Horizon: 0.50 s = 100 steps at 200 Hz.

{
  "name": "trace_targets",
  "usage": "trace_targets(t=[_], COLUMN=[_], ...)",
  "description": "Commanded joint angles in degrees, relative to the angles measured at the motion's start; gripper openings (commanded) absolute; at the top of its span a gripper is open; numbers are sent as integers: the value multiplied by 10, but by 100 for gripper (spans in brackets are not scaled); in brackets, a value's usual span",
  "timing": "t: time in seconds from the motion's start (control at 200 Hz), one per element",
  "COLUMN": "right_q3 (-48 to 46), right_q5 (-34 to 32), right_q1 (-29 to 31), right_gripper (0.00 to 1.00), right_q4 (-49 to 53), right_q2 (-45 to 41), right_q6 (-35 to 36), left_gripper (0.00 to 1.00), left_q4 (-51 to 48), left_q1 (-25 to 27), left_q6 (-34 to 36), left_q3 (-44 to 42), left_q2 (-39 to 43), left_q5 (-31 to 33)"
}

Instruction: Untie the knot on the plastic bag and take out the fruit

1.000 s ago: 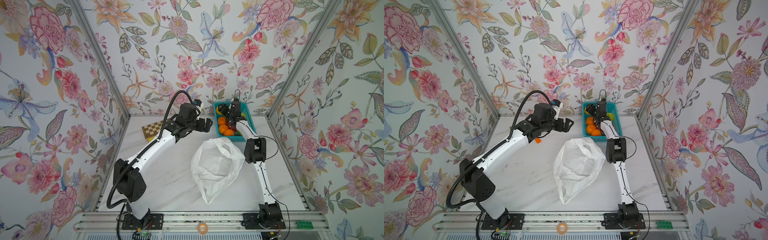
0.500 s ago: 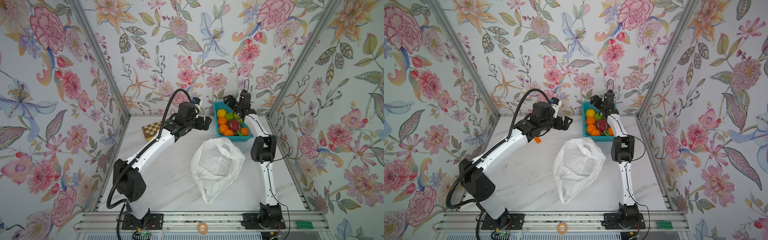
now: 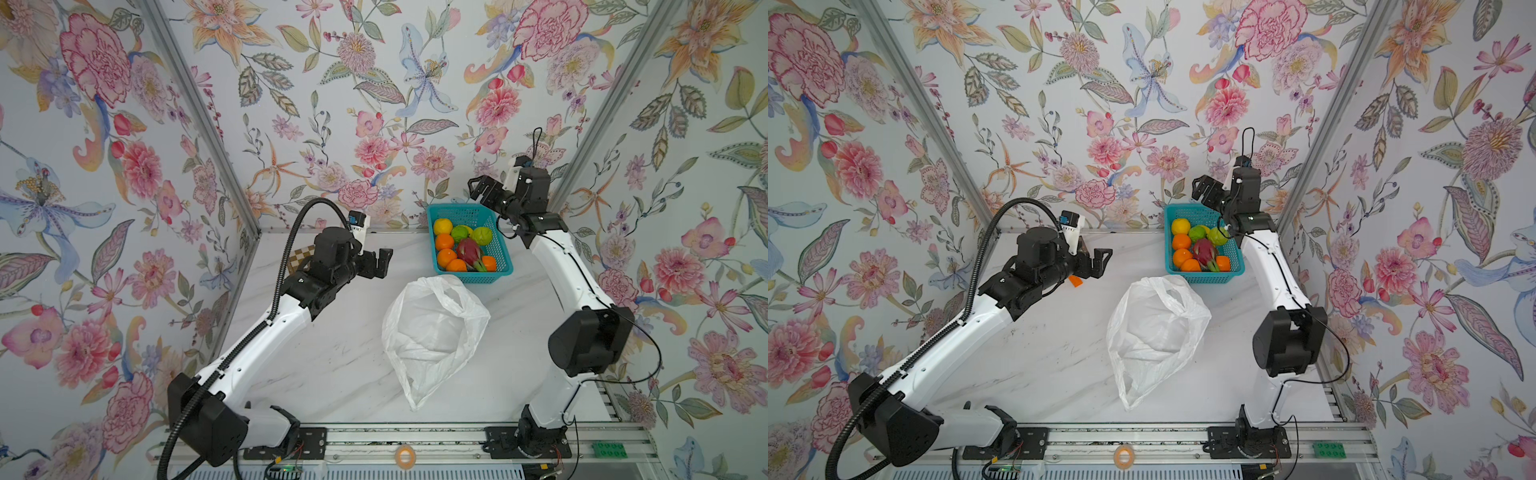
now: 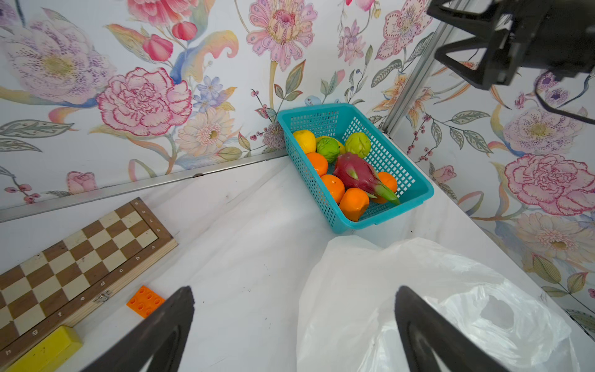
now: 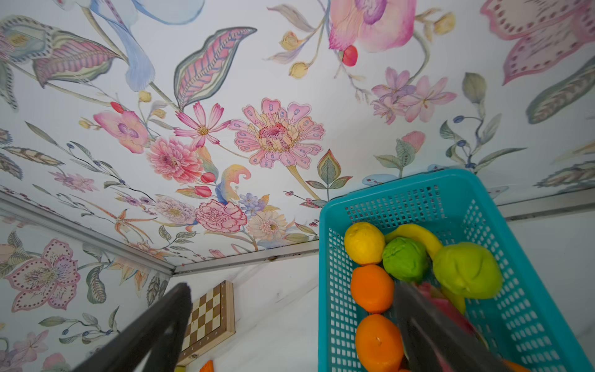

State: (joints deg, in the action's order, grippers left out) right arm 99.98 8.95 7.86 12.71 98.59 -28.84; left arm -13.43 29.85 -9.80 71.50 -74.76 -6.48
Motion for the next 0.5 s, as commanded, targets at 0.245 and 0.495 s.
trace_targets(t=[0.245, 0.495], right_q3=[-467, -724], right_q5=[-196, -332], right_q1=[0, -47], right_gripper=[99, 99], right_q4=[-36, -150], right_q2=[-379, -511], right_q6=[35, 55], left_gripper=[99, 99], left_q4=[48, 97], left_q1=[-60, -99], left_q6=[33, 14], left_q3=[-192, -294], left_q2=[127, 144], left_q5=[108, 201])
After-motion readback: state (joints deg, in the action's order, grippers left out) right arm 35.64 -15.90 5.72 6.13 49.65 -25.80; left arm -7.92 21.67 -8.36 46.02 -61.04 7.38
